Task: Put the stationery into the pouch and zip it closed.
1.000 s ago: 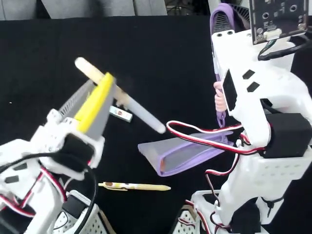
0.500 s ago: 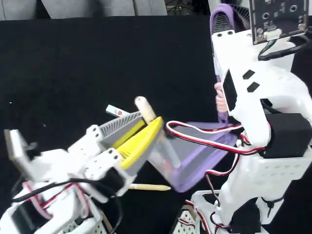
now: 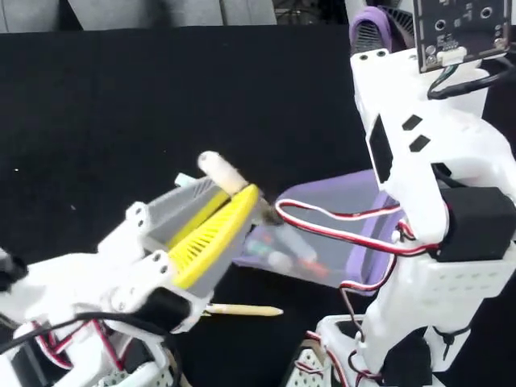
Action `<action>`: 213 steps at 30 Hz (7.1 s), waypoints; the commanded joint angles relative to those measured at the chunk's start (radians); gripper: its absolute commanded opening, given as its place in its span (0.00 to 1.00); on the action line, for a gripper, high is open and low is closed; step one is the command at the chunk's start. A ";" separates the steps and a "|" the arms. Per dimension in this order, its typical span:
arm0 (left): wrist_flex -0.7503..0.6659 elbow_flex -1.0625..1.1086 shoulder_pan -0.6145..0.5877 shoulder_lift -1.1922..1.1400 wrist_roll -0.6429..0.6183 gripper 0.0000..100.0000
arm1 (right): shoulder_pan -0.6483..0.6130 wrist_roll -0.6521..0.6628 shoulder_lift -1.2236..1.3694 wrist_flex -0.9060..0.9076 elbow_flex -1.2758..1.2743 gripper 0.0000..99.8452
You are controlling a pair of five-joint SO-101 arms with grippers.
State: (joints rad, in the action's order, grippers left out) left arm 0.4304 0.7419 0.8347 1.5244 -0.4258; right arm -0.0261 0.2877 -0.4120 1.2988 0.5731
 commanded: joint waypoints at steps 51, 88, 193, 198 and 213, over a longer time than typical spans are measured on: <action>-0.201 0.366 -0.213 0.275 0.028 0.03 | -0.523 0.077 -0.016 0.086 0.326 0.01; 0.181 0.344 -0.223 0.273 0.282 0.16 | -0.517 0.084 -0.041 0.437 0.515 0.01; 0.585 -0.690 -1.015 -1.846 -0.256 0.03 | -0.474 0.133 0.176 -0.112 0.303 0.01; 0.532 -0.677 -1.035 -1.847 -0.256 0.03 | -0.377 0.132 0.295 -0.287 0.305 0.01; 0.532 -0.679 -1.044 -1.847 -0.256 0.03 | -0.160 0.126 0.507 -0.391 0.305 0.01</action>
State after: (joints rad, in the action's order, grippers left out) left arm 0.9812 0.0683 -0.1872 -0.3844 -0.6759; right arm -0.2700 0.4135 0.1051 0.8585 0.8646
